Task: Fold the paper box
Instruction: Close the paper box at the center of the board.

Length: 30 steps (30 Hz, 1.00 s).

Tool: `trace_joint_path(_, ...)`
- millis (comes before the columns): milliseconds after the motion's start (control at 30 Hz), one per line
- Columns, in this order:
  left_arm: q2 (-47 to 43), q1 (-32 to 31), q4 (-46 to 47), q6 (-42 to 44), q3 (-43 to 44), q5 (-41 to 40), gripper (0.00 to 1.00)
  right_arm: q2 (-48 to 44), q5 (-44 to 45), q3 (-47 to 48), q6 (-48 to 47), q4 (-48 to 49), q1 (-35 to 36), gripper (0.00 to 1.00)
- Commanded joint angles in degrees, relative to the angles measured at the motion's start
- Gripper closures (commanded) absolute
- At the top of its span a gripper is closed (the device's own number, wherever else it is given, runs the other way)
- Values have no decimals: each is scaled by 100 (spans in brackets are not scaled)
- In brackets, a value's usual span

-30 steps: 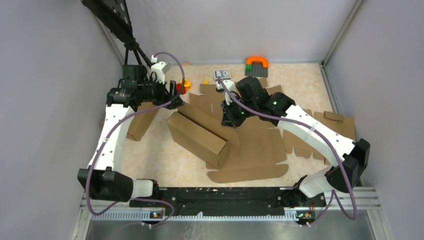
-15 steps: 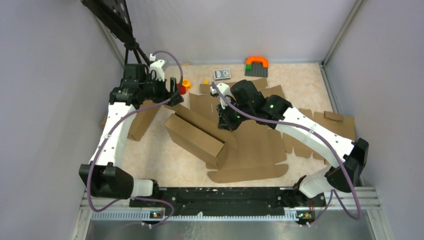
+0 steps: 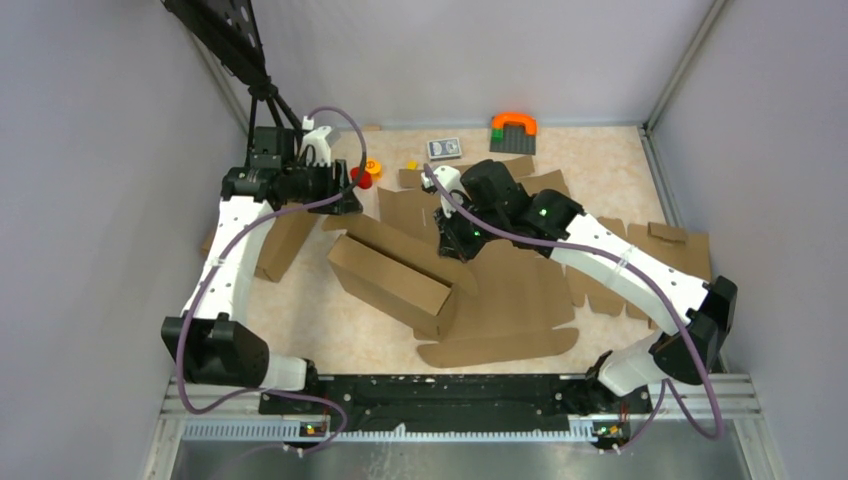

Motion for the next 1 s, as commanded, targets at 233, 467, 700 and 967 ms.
trace_joint_path(233,-826,21,-150,-680,-494,-274,43,59,135,211,-22,-155,108,97)
trace_joint_path(467,-1383,21,480,-926,-1022,-331,41,33,-245,193,-35,-125,176,58)
trace_joint_path(700,-1374,21,485,-940,-1131,-187,42,68,-486,65,-302,-284,287,12)
trace_joint_path(967,-1385,21,566,-944,-1170,-112,41,-37,44,-150,-1067,54,720,5)
